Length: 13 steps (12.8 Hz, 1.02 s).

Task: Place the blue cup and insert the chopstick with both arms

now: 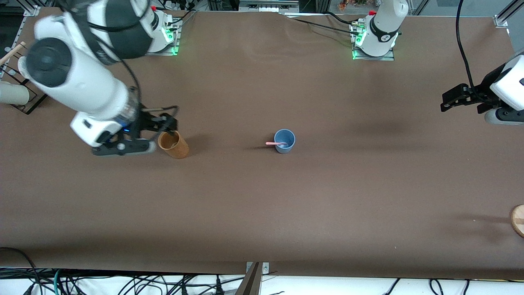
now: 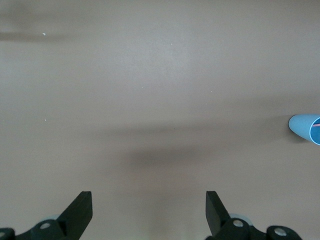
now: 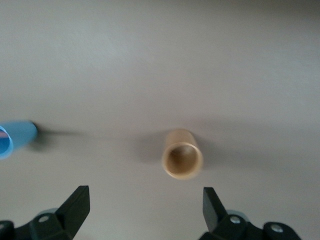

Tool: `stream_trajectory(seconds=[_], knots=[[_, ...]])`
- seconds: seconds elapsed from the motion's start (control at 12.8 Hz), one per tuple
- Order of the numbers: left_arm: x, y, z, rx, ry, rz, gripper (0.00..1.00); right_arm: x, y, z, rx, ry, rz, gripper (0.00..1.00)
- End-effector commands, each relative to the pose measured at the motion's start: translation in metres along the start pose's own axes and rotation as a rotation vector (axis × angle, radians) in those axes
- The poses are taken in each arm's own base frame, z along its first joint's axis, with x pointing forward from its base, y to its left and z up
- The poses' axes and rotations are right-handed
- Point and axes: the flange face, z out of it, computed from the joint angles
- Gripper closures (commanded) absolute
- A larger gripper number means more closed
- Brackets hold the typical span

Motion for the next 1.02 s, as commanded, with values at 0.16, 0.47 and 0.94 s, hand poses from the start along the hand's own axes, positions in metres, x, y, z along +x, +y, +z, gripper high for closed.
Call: stream_trajectory(seconds=[0.16, 0.47, 0.94], knots=[[-0.003, 0.004, -0.001, -0.019, -0.003, 0.023, 0.0, -0.074, 0.06, -0.023, -0.01, -0.051, -0.006, 0.0], [-0.003, 0.004, -0.001, -0.019, -0.003, 0.023, 0.0, -0.075, 0.063, -0.032, -0.035, -0.049, -0.008, 0.0], [-0.003, 0.006, -0.001, -0.019, -0.003, 0.026, 0.0, -0.07, 0.063, -0.035, -0.046, -0.043, -0.019, 0.0]])
